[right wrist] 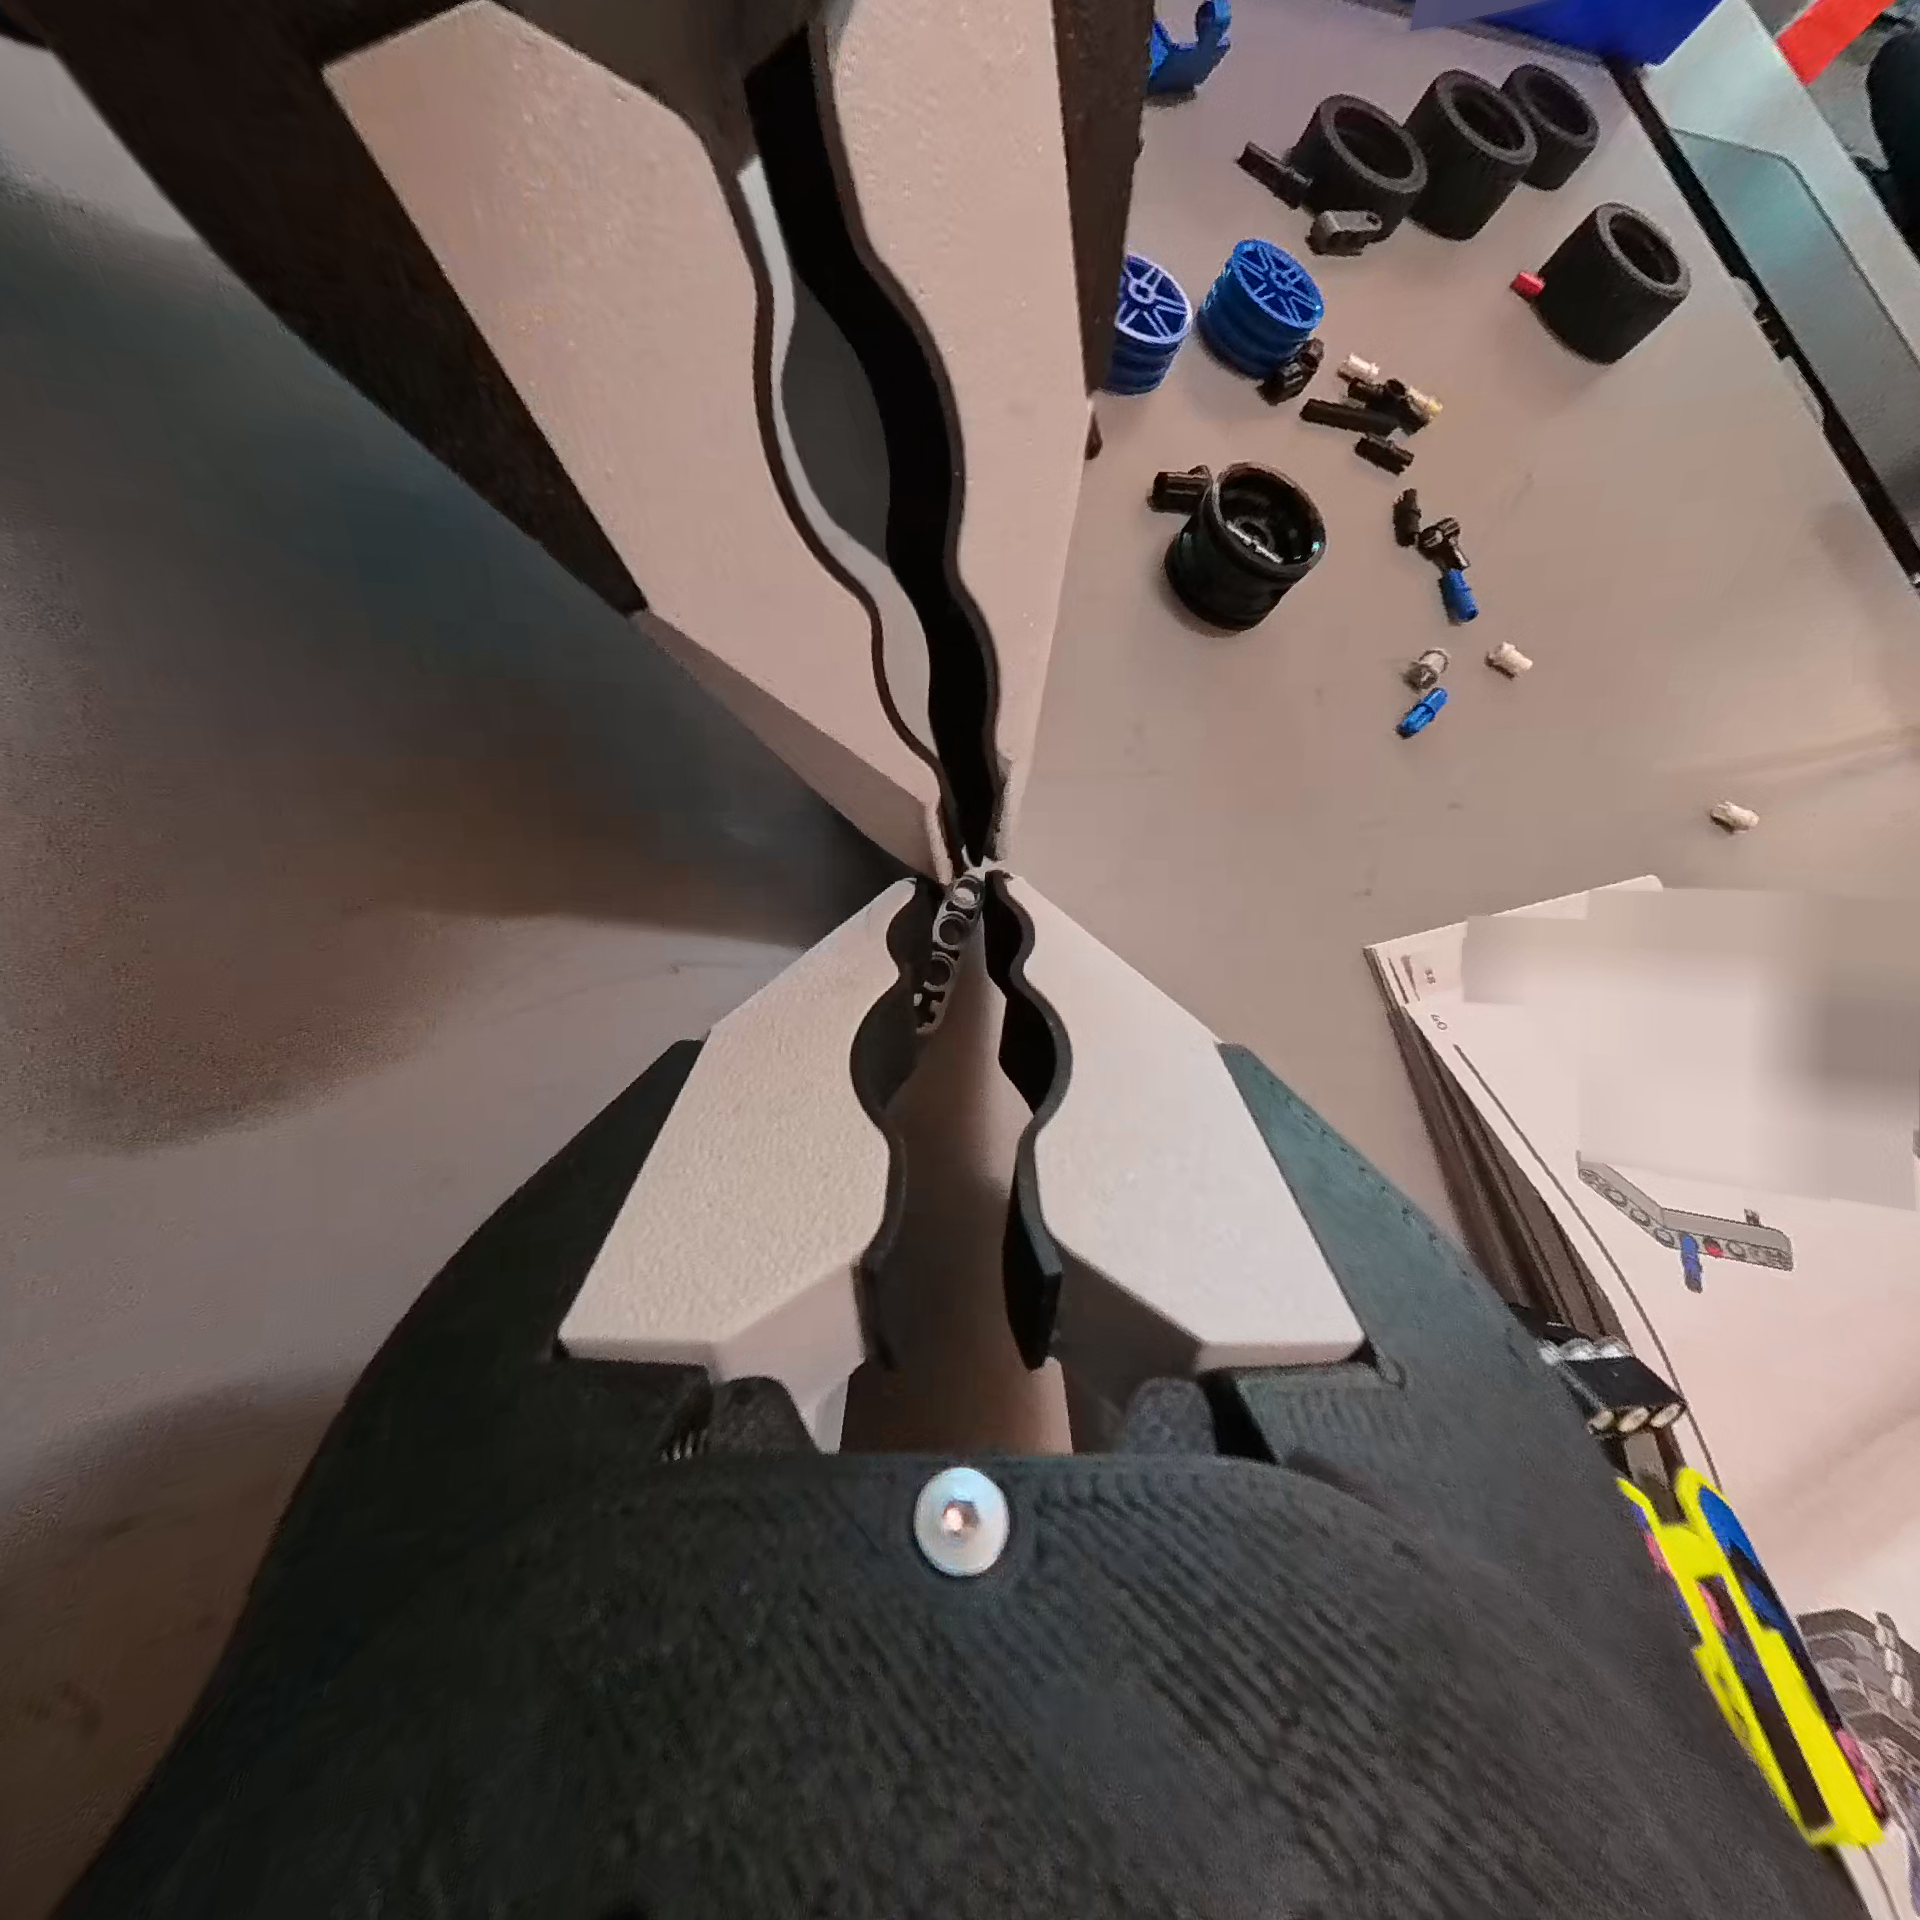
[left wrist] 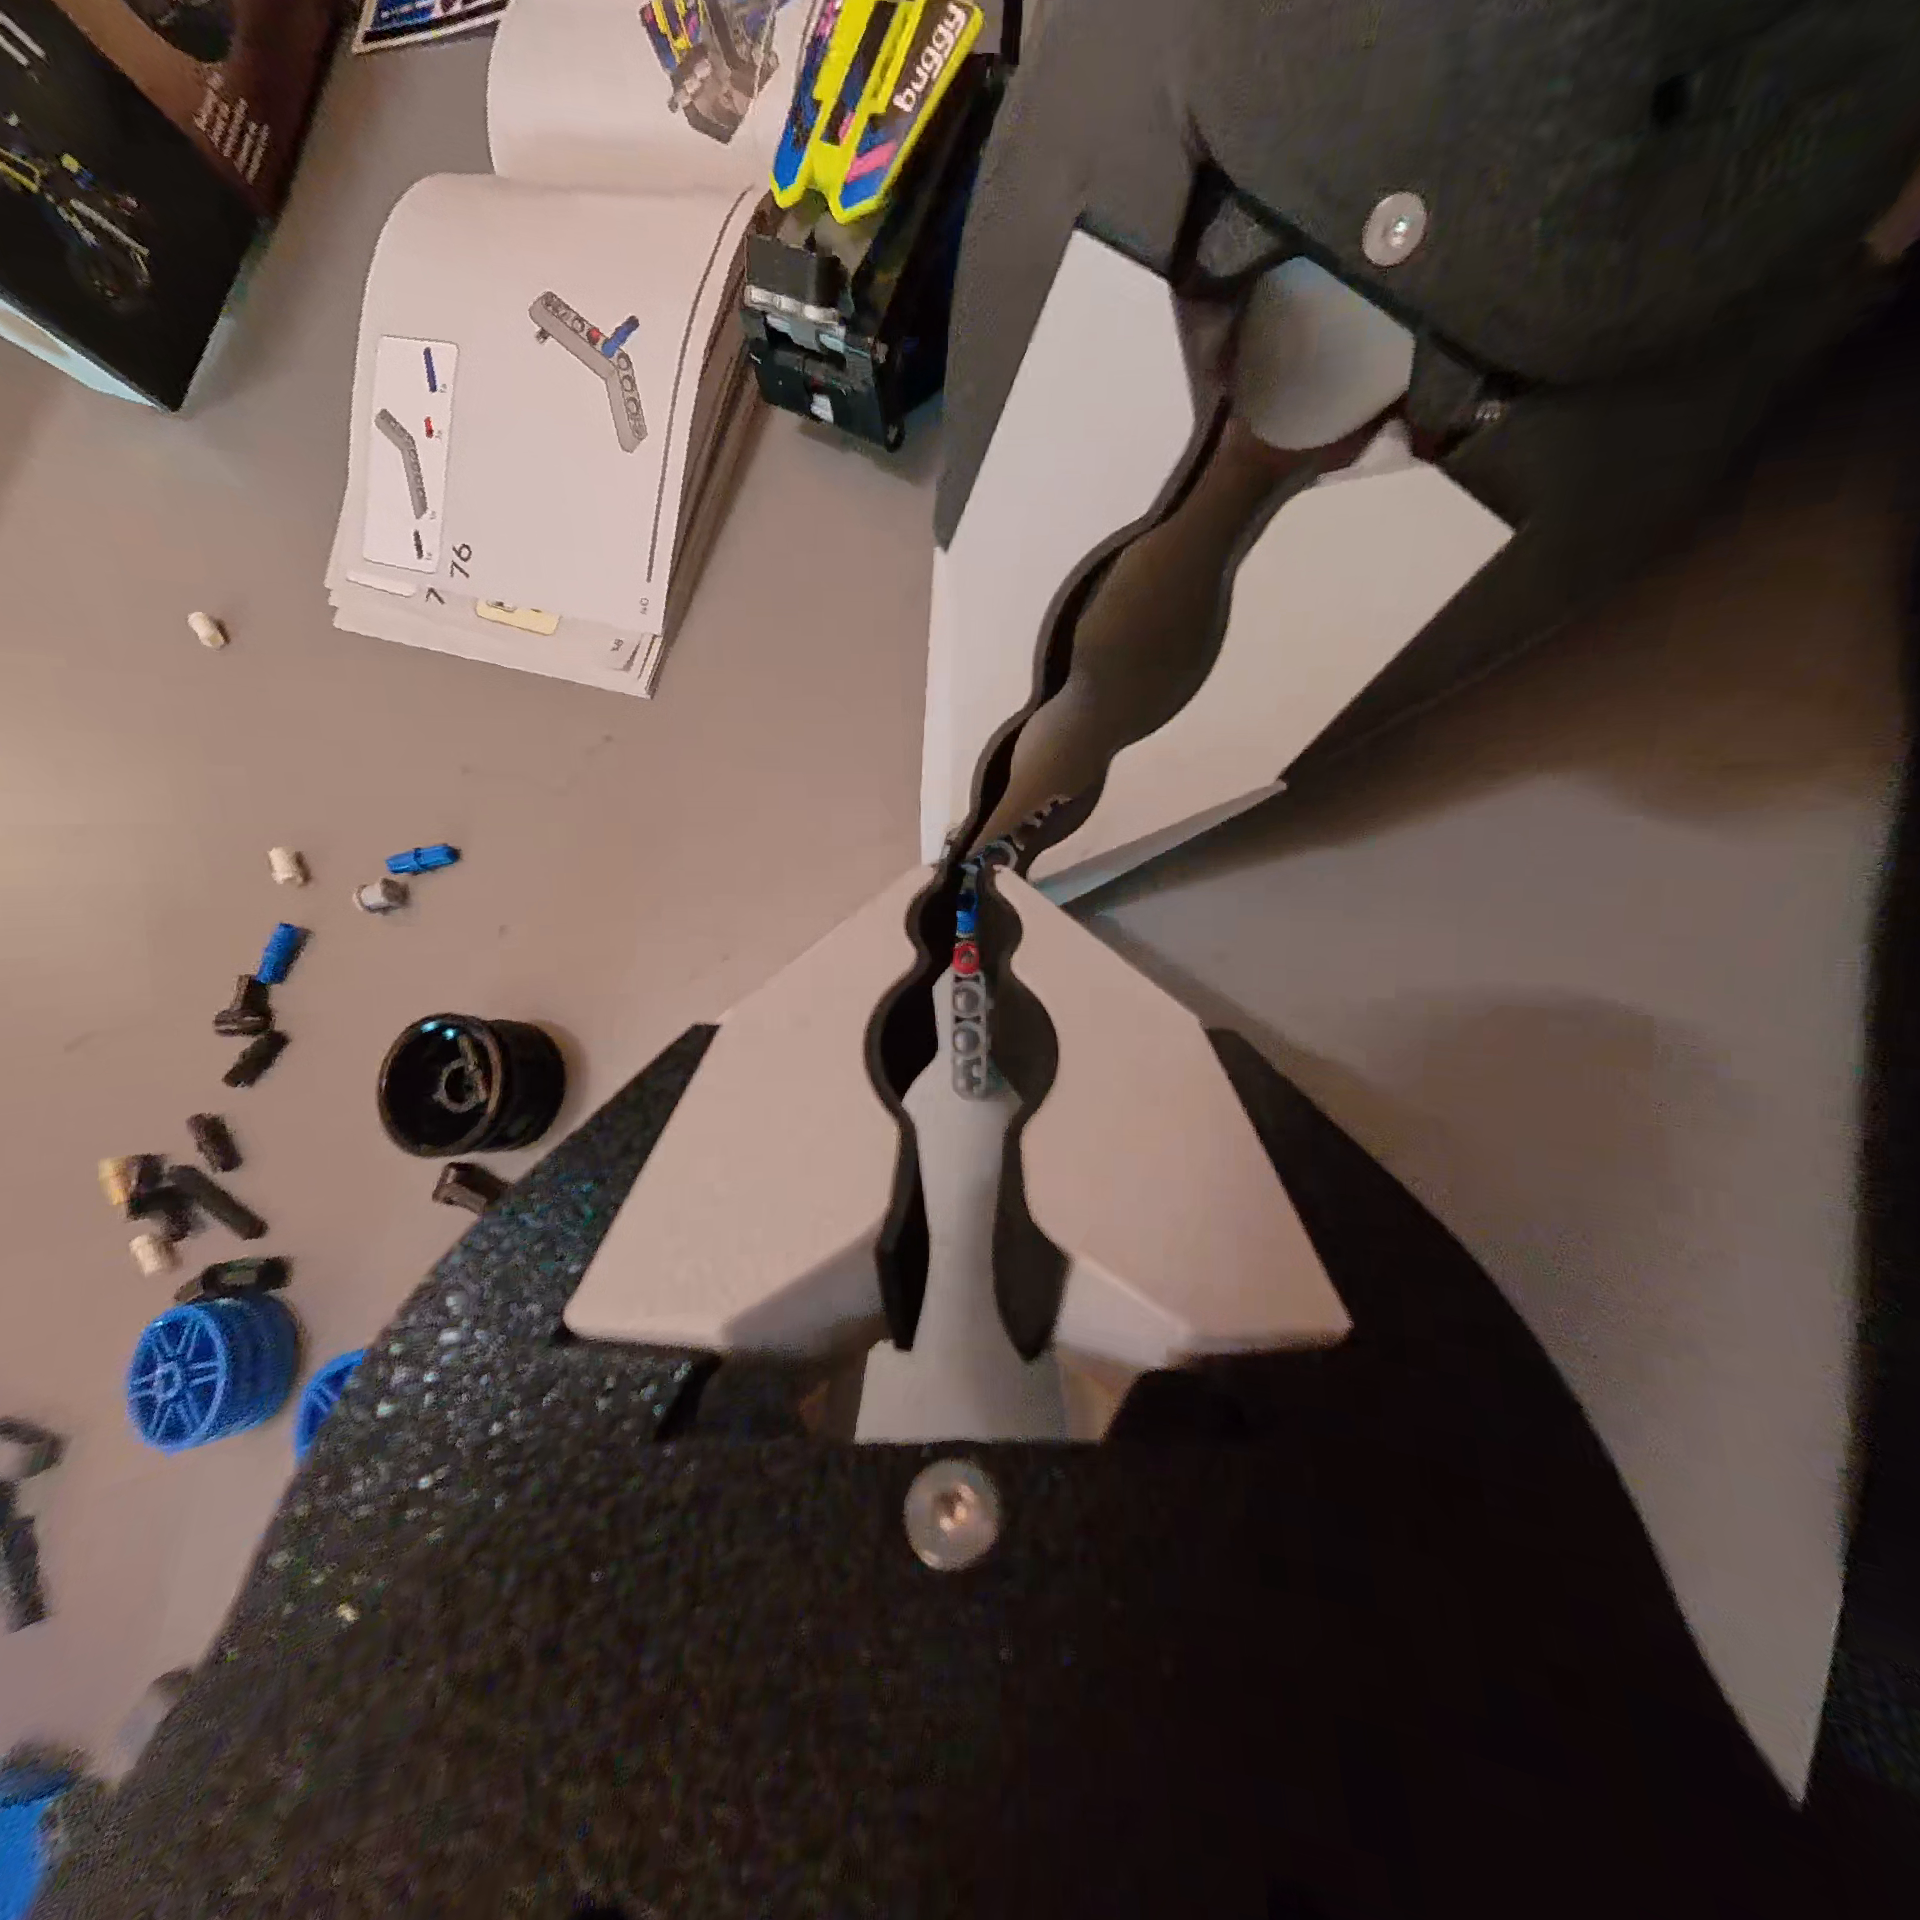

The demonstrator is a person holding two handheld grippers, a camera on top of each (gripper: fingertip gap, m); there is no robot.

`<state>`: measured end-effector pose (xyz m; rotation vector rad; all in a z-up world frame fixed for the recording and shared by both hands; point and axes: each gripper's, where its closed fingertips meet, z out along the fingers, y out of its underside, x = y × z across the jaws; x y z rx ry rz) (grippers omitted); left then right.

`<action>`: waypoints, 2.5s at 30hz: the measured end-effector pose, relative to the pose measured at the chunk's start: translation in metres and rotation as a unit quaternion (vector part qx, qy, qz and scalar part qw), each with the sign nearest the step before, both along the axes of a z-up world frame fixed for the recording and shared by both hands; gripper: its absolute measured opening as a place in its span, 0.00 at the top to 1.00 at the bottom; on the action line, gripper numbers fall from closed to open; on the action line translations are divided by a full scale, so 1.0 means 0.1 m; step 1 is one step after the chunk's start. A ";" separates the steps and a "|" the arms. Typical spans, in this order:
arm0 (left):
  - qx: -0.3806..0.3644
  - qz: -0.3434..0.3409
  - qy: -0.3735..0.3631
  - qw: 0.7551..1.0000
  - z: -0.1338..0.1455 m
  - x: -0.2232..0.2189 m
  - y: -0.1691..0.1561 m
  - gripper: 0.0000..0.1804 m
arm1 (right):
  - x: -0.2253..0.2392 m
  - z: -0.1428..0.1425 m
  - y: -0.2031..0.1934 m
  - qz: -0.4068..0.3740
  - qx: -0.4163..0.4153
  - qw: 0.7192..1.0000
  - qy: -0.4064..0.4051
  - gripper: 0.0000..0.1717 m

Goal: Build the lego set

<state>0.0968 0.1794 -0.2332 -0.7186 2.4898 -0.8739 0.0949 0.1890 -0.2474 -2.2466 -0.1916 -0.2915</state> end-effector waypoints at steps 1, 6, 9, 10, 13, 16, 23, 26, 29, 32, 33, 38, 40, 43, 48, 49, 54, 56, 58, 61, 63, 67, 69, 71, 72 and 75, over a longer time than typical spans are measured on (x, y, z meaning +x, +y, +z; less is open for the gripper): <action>0.003 0.002 -0.001 1.000 0.00 0.00 0.00 1.00 | 0.00 0.00 0.00 0.000 -0.001 1.000 0.004 0.95; 0.017 -0.003 -0.010 1.000 0.01 -0.03 0.01 1.00 | -0.03 -0.01 0.01 0.008 0.000 1.000 0.007 0.95; 0.020 -0.005 -0.010 1.000 0.00 -0.04 0.02 1.00 | -0.04 -0.01 0.01 0.008 -0.003 1.000 0.016 0.95; 0.015 -0.005 -0.005 1.000 0.00 -0.04 0.01 1.00 | -0.04 -0.01 0.01 0.009 -0.002 1.000 0.019 0.95; -0.012 -0.002 0.003 1.000 -0.02 -0.04 0.01 1.00 | -0.05 -0.02 0.01 0.006 -0.006 0.999 0.043 0.95; -0.032 0.001 0.015 0.999 -0.03 -0.03 0.01 0.99 | -0.05 -0.02 0.00 0.009 -0.007 0.999 0.039 0.95; -0.020 -0.005 0.033 0.999 -0.10 -0.05 0.03 0.99 | -0.05 -0.01 0.00 0.006 -0.007 0.999 0.043 0.95; -0.001 -0.017 0.013 1.000 -0.09 -0.02 0.04 0.99 | -0.03 -0.02 0.00 0.002 -0.007 0.999 0.036 0.95; -0.004 -0.017 0.003 1.000 -0.08 -0.02 0.05 1.00 | -0.03 -0.02 0.01 0.003 -0.008 0.999 0.050 0.95; 0.020 -0.015 -0.012 1.000 -0.07 -0.04 0.07 1.00 | -0.04 -0.02 0.02 0.004 -0.008 0.998 0.056 0.95; 0.036 -0.019 -0.019 0.999 -0.07 -0.04 0.07 1.00 | -0.04 -0.02 0.02 0.004 -0.007 0.999 0.050 0.95; -0.098 -0.022 -0.077 0.992 0.63 -0.04 -0.16 1.00 | -0.02 -0.04 0.04 -0.005 -0.011 0.998 0.068 0.95; -0.004 0.034 -0.081 0.996 0.55 0.12 0.23 0.99 | -0.02 -0.03 0.03 -0.006 -0.011 0.997 0.073 0.95; -0.095 0.062 0.005 0.994 0.39 0.09 0.38 0.99 | -0.02 -0.02 0.02 -0.005 -0.010 0.997 0.076 0.95; -0.085 0.051 -0.009 0.995 0.06 0.10 0.28 0.99 | -0.06 -0.02 -0.02 0.007 -0.012 0.996 0.093 0.95; -0.082 0.045 -0.019 0.995 0.05 0.10 0.25 0.99 | -0.06 -0.02 -0.03 0.006 -0.011 0.996 0.088 0.95; -0.095 0.024 -0.021 0.995 0.07 0.07 0.18 0.87 | -0.03 -0.01 -0.05 0.003 -0.007 0.999 0.042 0.95; -0.087 -0.010 -0.027 0.996 0.11 -0.02 0.11 0.88 | -0.03 -0.01 -0.05 0.005 -0.006 0.999 0.035 0.95; -0.057 -0.043 -0.014 0.997 0.04 -0.12 0.05 0.92 | -0.03 -0.01 -0.05 0.006 -0.007 0.999 0.042 0.95; -0.024 -0.043 0.016 0.999 -0.12 -0.13 0.04 0.92 | -0.04 -0.01 -0.05 0.007 -0.008 0.999 0.048 0.95; -0.026 -0.034 0.021 0.999 -0.15 -0.10 0.04 0.98 | -0.04 -0.02 -0.05 0.009 -0.008 0.999 0.045 0.95; -0.026 -0.041 0.025 0.999 -0.15 -0.11 0.04 0.92 | -0.03 0.00 -0.05 0.013 -0.003 1.000 0.015 0.95; -0.036 -0.027 0.048 0.998 -0.17 -0.14 0.07 0.87 | -0.01 0.05 -0.04 0.015 0.015 0.999 -0.042 0.95; -0.079 -0.002 0.094 0.992 -0.18 -0.17 0.09 0.86 | -0.04 0.13 -0.01 0.032 0.043 0.995 -0.083 0.96; -0.111 0.006 0.106 0.988 -0.15 -0.18 0.07 0.88 | -0.03 0.18 0.00 0.031 0.053 0.993 -0.100 0.96; -0.130 0.001 0.082 0.988 -0.07 -0.17 0.11 0.92 | -0.07 0.24 0.04 0.061 0.066 0.986 -0.139 0.96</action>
